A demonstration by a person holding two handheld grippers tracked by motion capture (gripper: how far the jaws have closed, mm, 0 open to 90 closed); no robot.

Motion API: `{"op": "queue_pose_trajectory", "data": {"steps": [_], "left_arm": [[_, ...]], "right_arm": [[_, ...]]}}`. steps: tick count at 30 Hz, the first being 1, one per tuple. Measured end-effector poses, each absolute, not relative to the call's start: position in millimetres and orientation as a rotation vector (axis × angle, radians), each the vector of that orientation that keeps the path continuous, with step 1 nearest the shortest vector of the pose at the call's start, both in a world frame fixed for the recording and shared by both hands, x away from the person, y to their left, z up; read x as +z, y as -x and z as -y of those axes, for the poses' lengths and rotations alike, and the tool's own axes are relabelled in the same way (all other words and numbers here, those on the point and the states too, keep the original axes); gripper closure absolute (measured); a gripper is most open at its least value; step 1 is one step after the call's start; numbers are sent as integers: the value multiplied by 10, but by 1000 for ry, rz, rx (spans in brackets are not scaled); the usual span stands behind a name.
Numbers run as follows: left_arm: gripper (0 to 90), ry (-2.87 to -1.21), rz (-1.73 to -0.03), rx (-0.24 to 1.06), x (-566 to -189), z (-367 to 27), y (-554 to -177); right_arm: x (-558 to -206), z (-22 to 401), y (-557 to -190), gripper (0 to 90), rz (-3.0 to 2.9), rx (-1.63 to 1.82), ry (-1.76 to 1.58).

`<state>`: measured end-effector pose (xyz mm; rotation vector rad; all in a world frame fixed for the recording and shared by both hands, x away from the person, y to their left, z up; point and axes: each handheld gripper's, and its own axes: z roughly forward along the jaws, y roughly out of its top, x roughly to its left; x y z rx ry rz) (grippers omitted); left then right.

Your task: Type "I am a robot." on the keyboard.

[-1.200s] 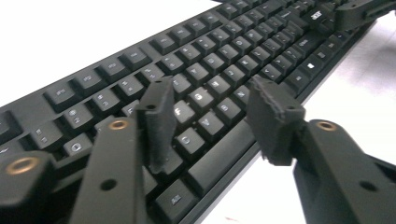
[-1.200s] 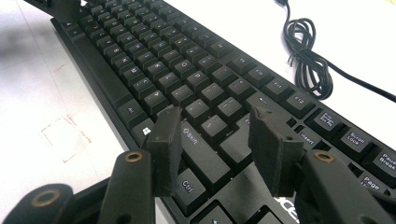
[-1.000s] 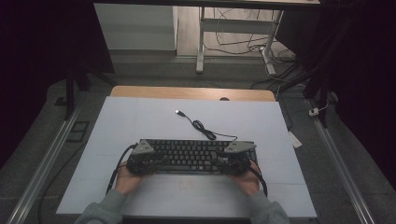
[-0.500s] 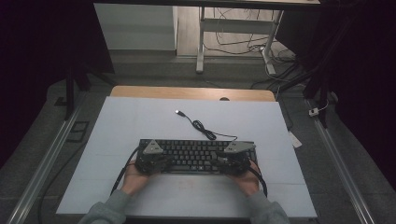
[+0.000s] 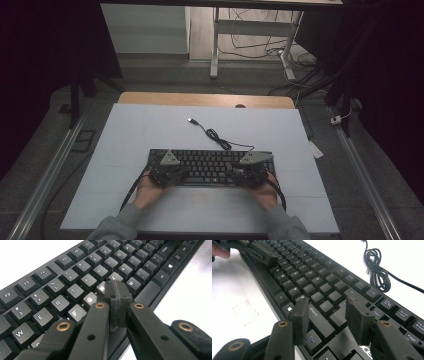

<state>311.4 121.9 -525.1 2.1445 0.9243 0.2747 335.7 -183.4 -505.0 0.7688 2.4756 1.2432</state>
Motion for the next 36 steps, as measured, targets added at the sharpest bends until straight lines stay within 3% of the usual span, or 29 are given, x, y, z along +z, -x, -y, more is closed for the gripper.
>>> {"op": "queue_pose_trajectory", "data": {"steps": [16, 31, 33, 36], "left_arm": [[886, -2159, -927, 280, -5275, -1208, -3120], [884, -1991, -966, 299, -5066, -1536, -3069], [852, -1977, -973, 297, -5050, -1587, -3065], [730, -1963, -993, 310, -5034, -1659, -3058]], "right_arm": [[-5048, 1835, -3356, 537, -2475, 1240, -770], [-5038, 1859, -3355, 535, -2472, 1232, -778], [-5037, 1864, -3358, 535, -2470, 1238, -778], [-5035, 1867, -3361, 535, -2469, 1236, -782]]}}
